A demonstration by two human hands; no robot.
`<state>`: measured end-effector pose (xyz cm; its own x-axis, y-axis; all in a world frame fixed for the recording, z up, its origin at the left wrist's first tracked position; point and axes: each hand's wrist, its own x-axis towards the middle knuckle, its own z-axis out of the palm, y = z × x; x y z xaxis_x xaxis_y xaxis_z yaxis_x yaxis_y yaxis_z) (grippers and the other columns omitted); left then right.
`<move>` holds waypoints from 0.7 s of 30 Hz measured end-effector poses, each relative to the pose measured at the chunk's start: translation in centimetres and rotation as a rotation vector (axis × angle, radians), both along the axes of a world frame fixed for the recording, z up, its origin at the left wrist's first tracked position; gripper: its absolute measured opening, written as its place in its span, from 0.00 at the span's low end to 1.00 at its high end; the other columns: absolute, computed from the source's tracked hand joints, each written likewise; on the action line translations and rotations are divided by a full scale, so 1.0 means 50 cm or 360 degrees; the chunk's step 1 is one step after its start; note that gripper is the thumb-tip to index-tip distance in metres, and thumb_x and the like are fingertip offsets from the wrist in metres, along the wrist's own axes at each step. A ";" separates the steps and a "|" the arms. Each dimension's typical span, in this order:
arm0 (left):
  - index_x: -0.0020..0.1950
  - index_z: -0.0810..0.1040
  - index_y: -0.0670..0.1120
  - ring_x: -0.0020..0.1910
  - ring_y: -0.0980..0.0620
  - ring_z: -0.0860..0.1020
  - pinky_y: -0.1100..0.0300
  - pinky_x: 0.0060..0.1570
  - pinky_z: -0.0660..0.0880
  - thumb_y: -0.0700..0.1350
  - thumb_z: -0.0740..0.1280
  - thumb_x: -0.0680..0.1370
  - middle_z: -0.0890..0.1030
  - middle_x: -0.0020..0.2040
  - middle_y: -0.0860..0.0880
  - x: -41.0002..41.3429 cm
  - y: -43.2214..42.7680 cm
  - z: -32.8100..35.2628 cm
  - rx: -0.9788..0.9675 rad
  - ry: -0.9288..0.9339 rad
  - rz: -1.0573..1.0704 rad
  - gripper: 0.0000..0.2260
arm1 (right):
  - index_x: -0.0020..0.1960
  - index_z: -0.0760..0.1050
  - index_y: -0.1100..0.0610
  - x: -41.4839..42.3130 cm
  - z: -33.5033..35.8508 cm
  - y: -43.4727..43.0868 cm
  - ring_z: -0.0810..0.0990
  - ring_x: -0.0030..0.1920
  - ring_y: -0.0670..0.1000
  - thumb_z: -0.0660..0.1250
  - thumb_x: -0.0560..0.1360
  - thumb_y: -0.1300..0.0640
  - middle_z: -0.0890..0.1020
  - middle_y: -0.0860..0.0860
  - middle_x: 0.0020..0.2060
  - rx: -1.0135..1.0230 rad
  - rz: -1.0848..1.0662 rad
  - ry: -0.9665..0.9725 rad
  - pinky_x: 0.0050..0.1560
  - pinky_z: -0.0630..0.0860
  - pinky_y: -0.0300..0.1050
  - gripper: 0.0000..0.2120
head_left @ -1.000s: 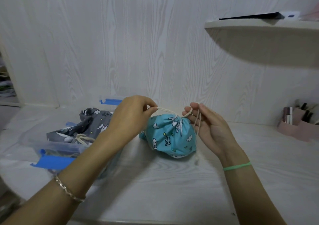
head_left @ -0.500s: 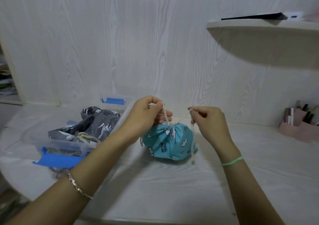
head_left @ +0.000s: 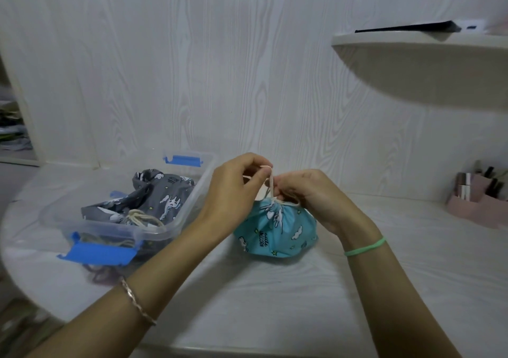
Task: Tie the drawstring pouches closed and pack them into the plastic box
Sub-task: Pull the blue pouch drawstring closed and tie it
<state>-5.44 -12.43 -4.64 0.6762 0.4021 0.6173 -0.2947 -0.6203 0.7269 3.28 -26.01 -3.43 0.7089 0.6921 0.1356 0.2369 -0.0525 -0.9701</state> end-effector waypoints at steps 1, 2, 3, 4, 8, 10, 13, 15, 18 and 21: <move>0.45 0.81 0.51 0.39 0.59 0.80 0.64 0.42 0.77 0.42 0.68 0.77 0.82 0.38 0.55 0.005 0.001 0.003 -0.0029 0.0019 -0.0081 0.05 | 0.42 0.82 0.65 -0.003 -0.001 0.000 0.75 0.37 0.51 0.68 0.74 0.61 0.79 0.55 0.34 -0.0072 0.0056 -0.0064 0.41 0.72 0.43 0.08; 0.46 0.82 0.50 0.39 0.58 0.81 0.61 0.43 0.78 0.41 0.68 0.77 0.83 0.38 0.54 0.012 0.002 0.005 -0.0052 0.0062 -0.0165 0.04 | 0.40 0.80 0.65 -0.007 -0.001 -0.001 0.75 0.36 0.50 0.69 0.74 0.60 0.79 0.54 0.33 -0.0111 0.0083 -0.0117 0.41 0.71 0.44 0.08; 0.47 0.82 0.49 0.39 0.56 0.81 0.58 0.45 0.79 0.41 0.68 0.77 0.83 0.38 0.53 0.017 0.004 0.007 -0.0073 0.0105 -0.0252 0.05 | 0.39 0.80 0.65 -0.007 -0.003 -0.001 0.74 0.35 0.50 0.69 0.74 0.58 0.78 0.53 0.32 -0.0108 0.0078 -0.0142 0.40 0.71 0.43 0.10; 0.49 0.82 0.48 0.40 0.54 0.81 0.55 0.46 0.79 0.42 0.67 0.78 0.83 0.39 0.50 0.022 0.007 0.008 -0.0102 0.0150 -0.0336 0.05 | 0.39 0.80 0.64 -0.008 -0.005 -0.002 0.75 0.34 0.50 0.70 0.75 0.58 0.79 0.54 0.32 -0.0075 0.0057 -0.0130 0.38 0.72 0.42 0.10; 0.63 0.76 0.51 0.38 0.49 0.79 0.49 0.43 0.77 0.48 0.66 0.79 0.82 0.41 0.36 0.024 0.021 0.008 -0.0192 0.0472 -0.0533 0.13 | 0.49 0.79 0.71 0.004 -0.009 -0.018 0.80 0.39 0.55 0.67 0.77 0.55 0.83 0.63 0.40 0.0067 0.0035 0.0096 0.41 0.77 0.43 0.17; 0.63 0.77 0.49 0.35 0.54 0.79 0.59 0.40 0.76 0.48 0.70 0.76 0.84 0.38 0.44 0.019 0.024 0.004 -0.0167 0.0489 -0.0461 0.16 | 0.49 0.79 0.72 0.007 -0.014 -0.025 0.79 0.38 0.53 0.66 0.78 0.55 0.81 0.59 0.38 0.0083 0.0053 0.0157 0.39 0.77 0.40 0.18; 0.52 0.83 0.47 0.38 0.57 0.82 0.61 0.44 0.79 0.43 0.73 0.73 0.85 0.38 0.49 0.013 0.026 0.004 -0.0187 0.0417 -0.0324 0.08 | 0.51 0.81 0.68 0.013 -0.020 -0.031 0.77 0.36 0.48 0.66 0.78 0.58 0.78 0.52 0.33 0.0216 0.0039 0.0267 0.39 0.76 0.38 0.12; 0.47 0.85 0.48 0.38 0.59 0.81 0.66 0.41 0.75 0.41 0.73 0.73 0.85 0.38 0.51 0.002 0.040 0.011 -0.0077 0.0417 -0.0179 0.04 | 0.55 0.75 0.75 0.021 -0.021 -0.039 0.79 0.37 0.47 0.65 0.78 0.61 0.80 0.47 0.32 0.0327 -0.0013 0.0336 0.43 0.76 0.39 0.16; 0.48 0.85 0.49 0.41 0.60 0.80 0.66 0.45 0.75 0.42 0.71 0.75 0.85 0.41 0.53 -0.020 0.069 0.035 0.0407 0.0508 0.0154 0.05 | 0.49 0.79 0.72 0.021 -0.021 -0.050 0.82 0.44 0.49 0.67 0.77 0.60 0.84 0.48 0.38 0.0318 -0.0089 0.0279 0.46 0.77 0.41 0.13; 0.52 0.83 0.51 0.50 0.55 0.80 0.55 0.55 0.76 0.45 0.66 0.77 0.84 0.49 0.54 -0.026 0.052 0.055 0.0728 0.0715 0.0270 0.08 | 0.43 0.80 0.69 0.008 -0.021 -0.040 0.84 0.46 0.49 0.67 0.77 0.60 0.86 0.49 0.43 0.0187 -0.0071 0.0099 0.49 0.79 0.42 0.11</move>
<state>-6.73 -9.86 -1.88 0.8579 0.2899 0.4241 0.1046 -0.9068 0.4084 3.70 -28.01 -4.47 0.7483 0.6415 0.1690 0.1764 0.0532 -0.9829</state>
